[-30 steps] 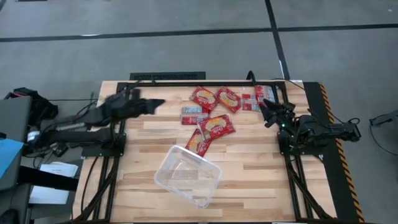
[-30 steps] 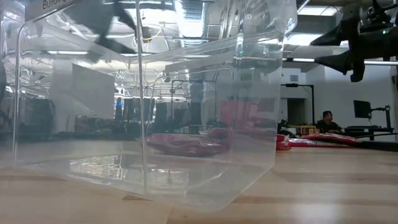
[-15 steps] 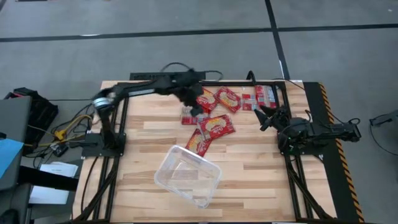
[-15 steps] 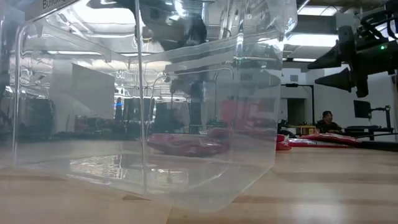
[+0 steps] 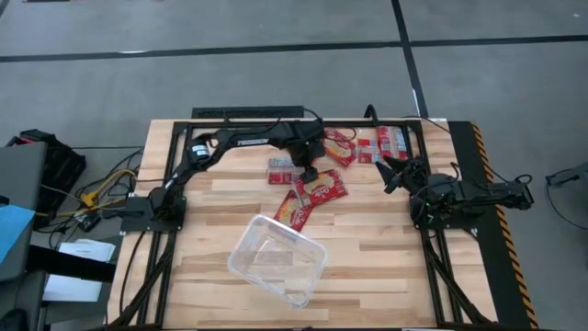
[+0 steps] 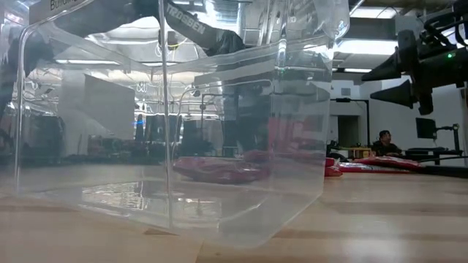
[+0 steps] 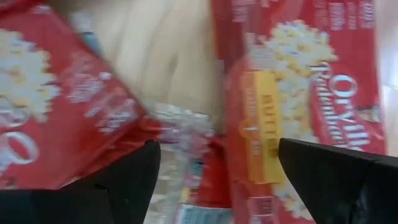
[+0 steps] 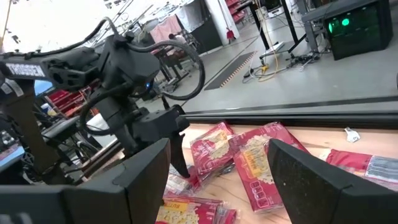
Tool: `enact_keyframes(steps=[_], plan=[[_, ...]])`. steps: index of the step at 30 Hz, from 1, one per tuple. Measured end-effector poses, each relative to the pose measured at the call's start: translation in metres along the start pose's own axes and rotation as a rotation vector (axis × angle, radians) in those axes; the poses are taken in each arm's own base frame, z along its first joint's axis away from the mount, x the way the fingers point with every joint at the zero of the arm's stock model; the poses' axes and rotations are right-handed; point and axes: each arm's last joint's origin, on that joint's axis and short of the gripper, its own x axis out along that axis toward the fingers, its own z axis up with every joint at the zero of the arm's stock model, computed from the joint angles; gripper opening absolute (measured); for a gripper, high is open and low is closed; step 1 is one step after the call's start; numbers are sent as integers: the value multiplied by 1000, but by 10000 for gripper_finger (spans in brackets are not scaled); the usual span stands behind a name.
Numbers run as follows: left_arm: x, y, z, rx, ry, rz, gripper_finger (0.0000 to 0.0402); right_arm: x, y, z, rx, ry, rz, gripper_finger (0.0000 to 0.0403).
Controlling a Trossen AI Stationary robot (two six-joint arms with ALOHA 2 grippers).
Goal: Sort popcorn bags into baskets
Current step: Put the red popcorn bag into the container
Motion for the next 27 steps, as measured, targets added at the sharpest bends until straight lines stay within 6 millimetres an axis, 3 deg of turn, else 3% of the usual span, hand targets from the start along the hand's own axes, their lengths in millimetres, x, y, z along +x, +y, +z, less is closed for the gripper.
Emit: enact_keyframes(steps=[6,11,15,19,25,27], plan=[[2,-12,0,-2,3,-60,314,0,0,0,2,1,-1,295],[25,-16,-7,-18,47,-119,313,0,0,0,0,1,-2,295],[28,-16,-9,-55,47,-129,290,0,0,-1,-1,1,-4,295],[29,-15,-9,-55,45,-107,217,0,-1,-1,-2,-1,-8,295],[30,-16,-10,-53,46,-88,55,0,-1,-1,-4,-1,-10,295],[29,-16,-9,-61,45,-87,17,0,-1,-1,-4,-1,-9,295]])
